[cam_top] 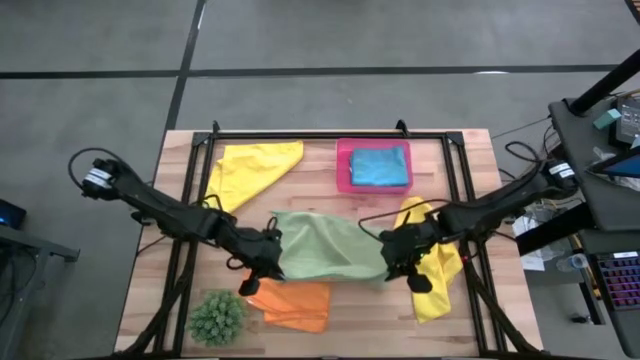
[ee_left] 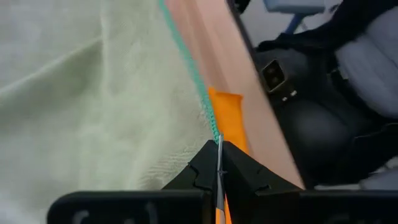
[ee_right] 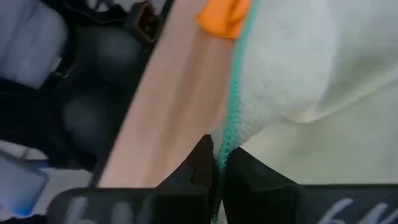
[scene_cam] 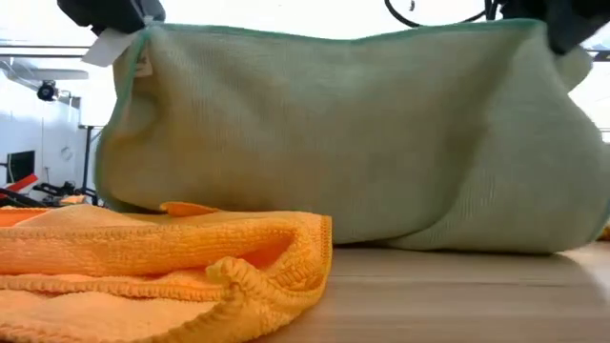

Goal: Fold microfiber towels
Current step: Fold the green microfiber cloth

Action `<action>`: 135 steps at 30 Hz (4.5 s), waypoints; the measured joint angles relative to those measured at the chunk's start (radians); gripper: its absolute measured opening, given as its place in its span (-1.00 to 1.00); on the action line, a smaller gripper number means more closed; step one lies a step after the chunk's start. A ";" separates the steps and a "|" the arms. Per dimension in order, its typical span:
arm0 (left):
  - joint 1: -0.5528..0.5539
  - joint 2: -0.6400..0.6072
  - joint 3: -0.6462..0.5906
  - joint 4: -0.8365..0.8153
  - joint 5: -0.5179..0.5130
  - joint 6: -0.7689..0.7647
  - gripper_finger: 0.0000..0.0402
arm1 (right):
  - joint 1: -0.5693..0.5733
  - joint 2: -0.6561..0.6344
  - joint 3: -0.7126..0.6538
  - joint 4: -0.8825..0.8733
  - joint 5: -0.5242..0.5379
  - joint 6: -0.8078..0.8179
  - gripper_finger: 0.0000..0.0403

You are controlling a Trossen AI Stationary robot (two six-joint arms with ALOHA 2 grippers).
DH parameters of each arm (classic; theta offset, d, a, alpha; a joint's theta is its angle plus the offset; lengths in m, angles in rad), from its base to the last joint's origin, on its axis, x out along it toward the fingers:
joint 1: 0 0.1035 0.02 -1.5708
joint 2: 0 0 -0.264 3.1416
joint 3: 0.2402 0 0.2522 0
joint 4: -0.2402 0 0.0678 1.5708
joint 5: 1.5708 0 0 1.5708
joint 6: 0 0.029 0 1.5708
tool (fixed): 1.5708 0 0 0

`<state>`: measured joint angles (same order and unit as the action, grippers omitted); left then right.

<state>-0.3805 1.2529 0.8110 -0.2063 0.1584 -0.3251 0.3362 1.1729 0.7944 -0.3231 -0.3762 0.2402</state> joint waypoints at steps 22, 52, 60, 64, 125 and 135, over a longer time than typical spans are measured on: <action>0.086 0.033 -0.002 -0.154 -0.286 0.044 -1.00 | -0.061 0.165 0.022 -0.058 0.244 -0.013 -0.96; 0.297 0.021 0.004 -0.156 -0.522 0.457 -1.00 | -0.193 0.159 0.092 -0.458 0.656 -0.056 -0.96; 0.346 -0.162 0.061 -0.160 -0.534 0.624 -1.00 | -0.200 0.083 0.239 -0.632 0.838 -0.174 -0.96; 0.397 -0.270 0.085 -0.161 -0.473 0.715 -1.00 | -0.227 0.034 0.342 -0.677 0.903 -0.263 -0.96; -0.086 0.113 0.082 -0.143 0.182 -0.607 -1.00 | 0.066 0.033 -0.002 -0.053 0.032 0.047 -0.96; -0.056 0.188 0.078 -0.151 0.218 -0.480 -1.00 | 0.047 0.119 -0.001 -0.048 0.117 0.048 -0.96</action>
<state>-0.4363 1.4407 0.8887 -0.3576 0.3760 -0.8052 0.3830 1.2919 0.7933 -0.3708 -0.2589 0.2881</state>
